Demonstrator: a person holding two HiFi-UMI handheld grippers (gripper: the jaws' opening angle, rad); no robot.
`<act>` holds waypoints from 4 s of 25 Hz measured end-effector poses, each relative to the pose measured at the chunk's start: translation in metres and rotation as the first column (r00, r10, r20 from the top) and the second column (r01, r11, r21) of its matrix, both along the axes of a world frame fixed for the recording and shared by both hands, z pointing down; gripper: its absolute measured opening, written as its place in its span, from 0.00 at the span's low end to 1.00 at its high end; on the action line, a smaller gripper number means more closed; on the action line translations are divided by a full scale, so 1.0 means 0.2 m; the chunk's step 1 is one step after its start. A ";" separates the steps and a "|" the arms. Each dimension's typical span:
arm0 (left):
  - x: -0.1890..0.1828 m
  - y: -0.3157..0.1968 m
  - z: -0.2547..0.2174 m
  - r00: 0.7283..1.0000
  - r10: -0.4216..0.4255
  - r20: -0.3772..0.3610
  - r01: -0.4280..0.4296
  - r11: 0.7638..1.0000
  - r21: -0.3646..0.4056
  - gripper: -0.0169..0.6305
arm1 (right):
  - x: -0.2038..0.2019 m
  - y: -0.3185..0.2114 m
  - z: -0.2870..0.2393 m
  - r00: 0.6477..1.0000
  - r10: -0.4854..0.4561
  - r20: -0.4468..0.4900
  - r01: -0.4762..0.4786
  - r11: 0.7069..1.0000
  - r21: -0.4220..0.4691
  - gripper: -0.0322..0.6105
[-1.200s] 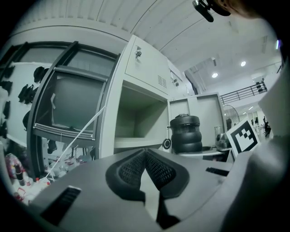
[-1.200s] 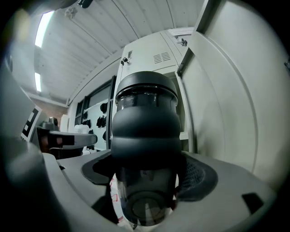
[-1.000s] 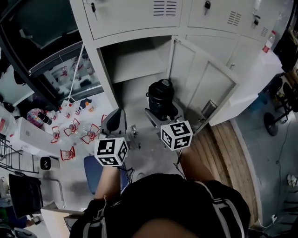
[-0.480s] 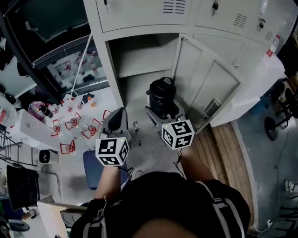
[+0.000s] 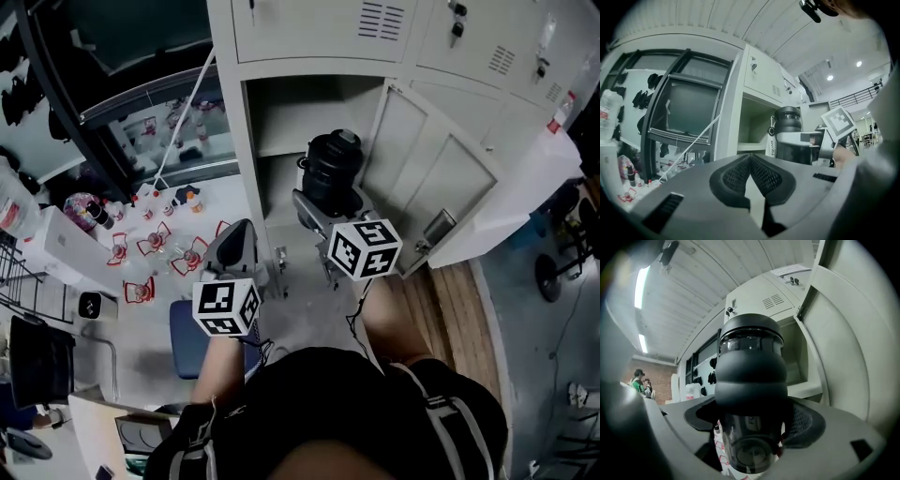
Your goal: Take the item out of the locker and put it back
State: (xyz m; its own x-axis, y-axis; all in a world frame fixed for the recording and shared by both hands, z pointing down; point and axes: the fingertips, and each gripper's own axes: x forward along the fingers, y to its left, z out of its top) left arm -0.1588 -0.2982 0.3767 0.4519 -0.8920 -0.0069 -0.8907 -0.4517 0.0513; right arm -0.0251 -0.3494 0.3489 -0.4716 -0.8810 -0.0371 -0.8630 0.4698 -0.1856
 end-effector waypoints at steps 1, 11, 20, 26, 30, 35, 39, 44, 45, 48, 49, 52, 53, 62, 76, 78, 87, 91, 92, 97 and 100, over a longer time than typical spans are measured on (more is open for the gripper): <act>-0.01 0.00 0.00 1.000 -0.006 -0.002 0.006 1.000 0.000 0.05 | -0.01 -0.02 -0.03 0.999 -0.009 0.031 0.010 1.000 -0.008 0.71; -0.17 -0.03 0.01 0.997 -0.070 -0.010 0.070 0.998 -0.002 0.05 | -0.09 -0.25 -0.23 0.938 -0.078 0.337 0.110 0.991 -0.079 0.71; -0.27 -0.04 0.01 0.991 -0.129 -0.034 0.129 0.992 -0.003 0.05 | -0.09 -0.54 -0.32 0.921 -0.058 0.385 0.113 0.986 -0.122 0.71; -0.33 -0.04 0.00 0.985 -0.166 -0.041 0.167 0.986 0.003 0.05 | -0.07 -0.69 -0.35 0.969 0.015 0.248 0.016 0.993 -0.121 0.71; -0.35 -0.03 0.02 0.982 -0.186 -0.039 0.186 0.983 -0.007 0.05 | -0.07 -0.77 -0.33 0.990 0.065 0.125 -0.053 0.993 -0.104 0.70; -0.36 -0.02 0.03 0.978 -0.206 -0.030 0.206 0.978 -0.013 0.05 | -0.05 -0.87 -0.33 0.991 0.129 -0.025 -0.130 0.989 -0.066 0.70; -0.37 -0.02 0.03 0.976 -0.215 -0.021 0.214 0.977 -0.018 0.05 | -0.05 -0.94 -0.33 0.976 0.175 -0.130 -0.181 0.983 -0.036 0.70; -0.37 -0.03 0.03 0.977 -0.215 -0.010 0.215 0.976 -0.024 0.05 | -0.03 -1.01 -0.31 0.961 0.206 -0.183 -0.216 0.976 -0.037 0.70; -0.36 -0.04 0.04 0.977 -0.214 -0.008 0.214 0.977 -0.025 0.05 | -0.03 -1.01 -0.30 0.960 0.204 -0.190 -0.214 0.976 -0.032 0.70; -0.36 -0.05 0.04 0.978 -0.210 -0.002 0.210 0.977 -0.028 0.05 | -0.05 -1.01 -0.29 0.960 0.186 -0.207 -0.194 0.981 -0.016 0.70; -0.35 -0.06 0.04 0.978 -0.208 0.000 0.208 0.978 -0.027 0.05 | -0.05 -1.01 -0.29 0.960 0.187 -0.209 -0.193 0.981 -0.012 0.70; -0.33 -0.06 0.03 0.980 -0.199 0.008 0.199 0.980 -0.024 0.05 | -0.05 -1.00 -0.29 0.962 0.180 -0.203 -0.185 0.983 -0.005 0.71; -0.33 -0.06 0.03 0.981 -0.196 0.010 0.196 0.980 -0.022 0.05 | -0.05 -1.00 -0.29 0.963 0.178 -0.201 -0.182 0.983 -0.003 0.71; -0.27 -0.09 0.00 0.984 -0.174 0.024 0.174 0.985 -0.008 0.05 | -0.02 -0.79 -0.35 0.978 0.147 -0.148 -0.139 0.988 0.067 0.78; 0.01 -0.15 0.02 0.997 -0.057 0.042 0.058 0.998 -0.019 0.05 | 0.21 -0.07 -0.15 0.972 0.221 -0.081 -0.195 0.949 0.247 0.07; 0.03 -0.15 0.03 0.998 -0.044 0.046 0.045 0.999 -0.021 0.05 | 0.23 -0.03 -0.07 0.974 0.214 -0.072 -0.195 0.958 0.212 0.07; 0.11 -0.13 0.01 0.999 -0.028 0.043 0.029 0.999 -0.015 0.05 | 0.26 0.04 0.00 0.974 0.207 -0.087 -0.189 0.966 0.177 0.07; 0.11 -0.10 0.01 0.999 -0.034 0.037 0.035 0.999 -0.012 0.05 | 0.25 0.05 0.00 0.976 0.197 -0.092 -0.179 0.969 0.172 0.07; 0.11 -0.10 0.01 0.999 -0.037 0.038 0.037 0.999 -0.011 0.05 | 0.25 0.05 0.00 0.977 0.192 -0.092 -0.174 0.970 0.171 0.07; 0.13 -0.09 0.00 0.998 -0.048 0.041 0.048 0.999 -0.011 0.05 | 0.26 0.05 0.01 0.980 0.178 -0.089 -0.162 0.973 0.167 0.07; 0.14 -0.08 0.00 0.997 -0.056 0.044 0.056 0.998 -0.009 0.05 | 0.26 0.05 0.01 0.982 0.169 -0.089 -0.152 0.974 0.169 0.07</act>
State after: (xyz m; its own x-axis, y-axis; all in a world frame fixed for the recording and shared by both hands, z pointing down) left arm -0.1311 -0.3147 0.3761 0.4011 -0.9158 0.0214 -0.9160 -0.4008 0.0162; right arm 0.0268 -0.3396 0.3505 -0.3329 -0.9319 -0.1437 -0.9401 0.3399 -0.0258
